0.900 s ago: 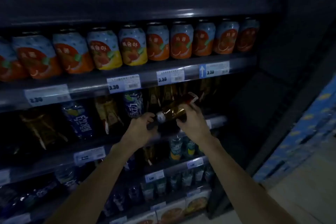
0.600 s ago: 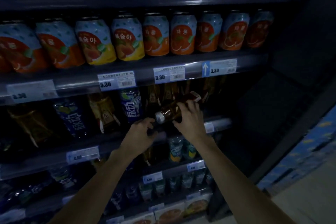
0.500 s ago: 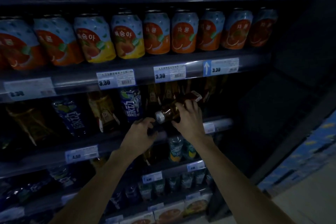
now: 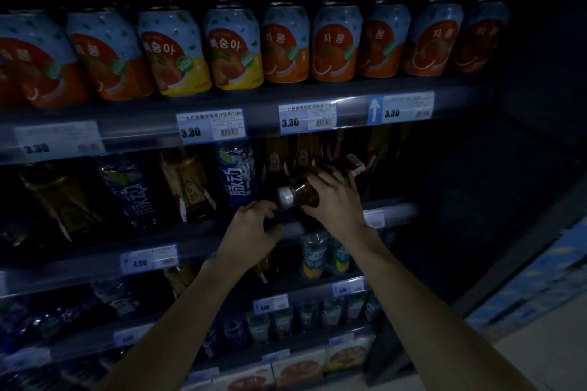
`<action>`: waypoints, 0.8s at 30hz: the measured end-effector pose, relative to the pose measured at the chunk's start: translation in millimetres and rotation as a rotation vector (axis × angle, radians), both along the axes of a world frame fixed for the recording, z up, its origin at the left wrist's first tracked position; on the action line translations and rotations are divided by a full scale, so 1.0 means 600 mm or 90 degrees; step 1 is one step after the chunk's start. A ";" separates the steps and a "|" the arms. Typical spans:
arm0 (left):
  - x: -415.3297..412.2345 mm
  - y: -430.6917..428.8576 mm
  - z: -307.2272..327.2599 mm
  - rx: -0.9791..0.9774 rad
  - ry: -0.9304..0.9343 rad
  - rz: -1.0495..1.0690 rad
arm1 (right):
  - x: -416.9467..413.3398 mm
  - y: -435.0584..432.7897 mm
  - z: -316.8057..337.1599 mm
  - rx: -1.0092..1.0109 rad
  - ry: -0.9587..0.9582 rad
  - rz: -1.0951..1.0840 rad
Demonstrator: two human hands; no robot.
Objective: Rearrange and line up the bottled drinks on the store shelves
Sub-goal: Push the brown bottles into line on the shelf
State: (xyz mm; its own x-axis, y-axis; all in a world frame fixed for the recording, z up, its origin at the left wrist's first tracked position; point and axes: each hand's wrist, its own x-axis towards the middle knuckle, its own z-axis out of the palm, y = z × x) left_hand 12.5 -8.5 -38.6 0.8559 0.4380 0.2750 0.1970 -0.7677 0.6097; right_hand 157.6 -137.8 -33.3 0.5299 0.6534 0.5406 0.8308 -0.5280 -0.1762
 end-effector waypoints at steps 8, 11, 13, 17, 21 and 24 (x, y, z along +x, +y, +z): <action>-0.001 -0.001 0.004 -0.007 0.003 0.002 | 0.001 -0.013 0.002 0.175 -0.004 -0.024; -0.001 0.000 0.005 -0.007 0.004 0.003 | 0.010 -0.017 0.020 0.269 0.029 -0.023; -0.001 0.001 0.005 -0.005 0.004 0.002 | 0.017 -0.022 0.030 0.324 0.102 -0.014; -0.002 0.003 0.003 -0.007 0.009 0.002 | 0.030 -0.035 0.039 0.428 0.265 0.000; 0.000 0.005 0.000 -0.009 0.009 0.002 | 0.033 -0.051 0.048 0.555 0.345 -0.005; 0.002 0.004 -0.002 -0.007 0.004 0.004 | 0.042 -0.060 0.050 0.597 0.402 -0.035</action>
State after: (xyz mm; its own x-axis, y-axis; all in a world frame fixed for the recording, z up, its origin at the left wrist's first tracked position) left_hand 13.7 -5.9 -39.9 0.8546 0.4467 0.2649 0.2061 -0.7599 0.6165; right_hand 183.0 -174.0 -3.5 0.8970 0.0990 0.4308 0.4329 0.0004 -0.9014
